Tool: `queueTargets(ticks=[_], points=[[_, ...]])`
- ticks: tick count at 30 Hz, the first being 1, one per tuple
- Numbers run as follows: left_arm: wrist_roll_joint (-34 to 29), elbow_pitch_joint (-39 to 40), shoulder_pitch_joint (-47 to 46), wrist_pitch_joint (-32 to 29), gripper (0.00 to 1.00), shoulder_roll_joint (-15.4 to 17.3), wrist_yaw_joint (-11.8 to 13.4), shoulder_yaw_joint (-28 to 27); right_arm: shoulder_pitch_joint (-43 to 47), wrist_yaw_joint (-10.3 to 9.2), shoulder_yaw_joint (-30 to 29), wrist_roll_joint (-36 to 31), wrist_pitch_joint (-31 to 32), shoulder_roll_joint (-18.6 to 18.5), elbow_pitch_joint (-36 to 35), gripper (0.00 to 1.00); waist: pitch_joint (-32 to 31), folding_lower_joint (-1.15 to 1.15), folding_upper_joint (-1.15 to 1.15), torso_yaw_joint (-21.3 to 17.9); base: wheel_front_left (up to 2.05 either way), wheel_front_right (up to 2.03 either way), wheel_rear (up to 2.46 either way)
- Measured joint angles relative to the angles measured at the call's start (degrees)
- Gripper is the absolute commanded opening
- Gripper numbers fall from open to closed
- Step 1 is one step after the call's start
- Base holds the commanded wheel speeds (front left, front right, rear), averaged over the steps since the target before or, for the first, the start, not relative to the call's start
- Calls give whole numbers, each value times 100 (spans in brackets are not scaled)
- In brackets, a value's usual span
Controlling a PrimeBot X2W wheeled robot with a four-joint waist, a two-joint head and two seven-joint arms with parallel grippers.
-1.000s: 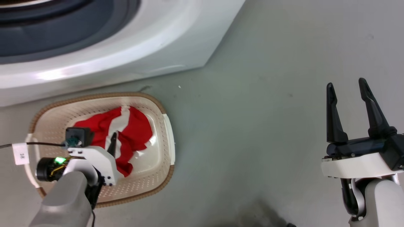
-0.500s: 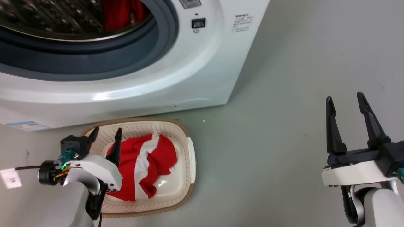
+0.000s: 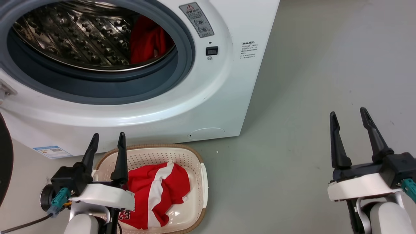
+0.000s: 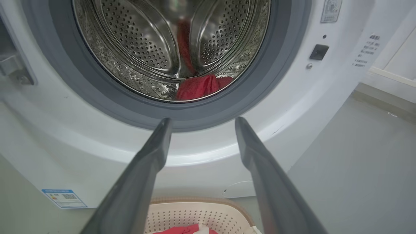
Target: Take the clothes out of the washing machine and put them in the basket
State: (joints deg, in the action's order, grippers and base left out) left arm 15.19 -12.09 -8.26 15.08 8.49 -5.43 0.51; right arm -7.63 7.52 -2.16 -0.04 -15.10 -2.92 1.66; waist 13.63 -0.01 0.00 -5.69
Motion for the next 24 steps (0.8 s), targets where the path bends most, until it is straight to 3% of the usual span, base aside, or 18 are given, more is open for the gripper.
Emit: queueTargets(ticks=[10, 17, 24], points=[[-296, 581, 336, 0, 100, -107, -153, -314, 208, 0, 75, 245, 1, 1, 205, 100, -302, 0, 0, -190, 0, 0, 0], [-222, 480, -206, -155, 100, 461, -190, -220, 196, 0, 190, 388, 0, 0, 194, 100, -136, 1, 0, -454, 0, 0, 0], [201, 377, -1450, -1307, 100, 1290, -197, -131, 3, 0, 225, 506, 0, -3, 55, 100, 429, 1, 0, -710, 0, 0, 0]])
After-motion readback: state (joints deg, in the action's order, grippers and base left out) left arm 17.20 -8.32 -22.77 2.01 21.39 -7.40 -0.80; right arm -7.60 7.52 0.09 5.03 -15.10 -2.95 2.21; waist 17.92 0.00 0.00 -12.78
